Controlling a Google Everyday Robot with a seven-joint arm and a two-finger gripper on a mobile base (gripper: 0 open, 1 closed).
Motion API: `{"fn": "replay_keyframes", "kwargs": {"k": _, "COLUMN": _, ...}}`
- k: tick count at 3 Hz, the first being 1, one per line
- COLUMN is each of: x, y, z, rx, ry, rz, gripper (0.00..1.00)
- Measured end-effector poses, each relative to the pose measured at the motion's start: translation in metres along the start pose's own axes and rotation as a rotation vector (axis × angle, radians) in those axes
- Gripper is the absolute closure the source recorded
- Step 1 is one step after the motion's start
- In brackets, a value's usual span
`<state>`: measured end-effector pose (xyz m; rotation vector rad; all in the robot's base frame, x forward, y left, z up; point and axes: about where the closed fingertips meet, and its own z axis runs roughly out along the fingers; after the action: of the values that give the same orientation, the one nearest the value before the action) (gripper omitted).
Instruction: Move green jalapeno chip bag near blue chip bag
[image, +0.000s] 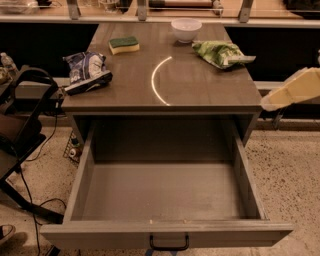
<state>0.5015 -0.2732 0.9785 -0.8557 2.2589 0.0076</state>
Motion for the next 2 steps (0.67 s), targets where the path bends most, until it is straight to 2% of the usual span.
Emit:
{"fn": "replay_keyframes", "kwargs": {"k": 1, "x": -0.013, "y": -0.034, "z": 0.027, "rx": 0.025, "ry": -0.173, "rz": 0.104, "gripper": 0.0}}
{"fn": "replay_keyframes", "kwargs": {"k": 2, "x": -0.023, "y": -0.048, "z": 0.033, "rx": 0.064, "ry": -0.232, "rz": 0.111, "gripper": 0.0}}
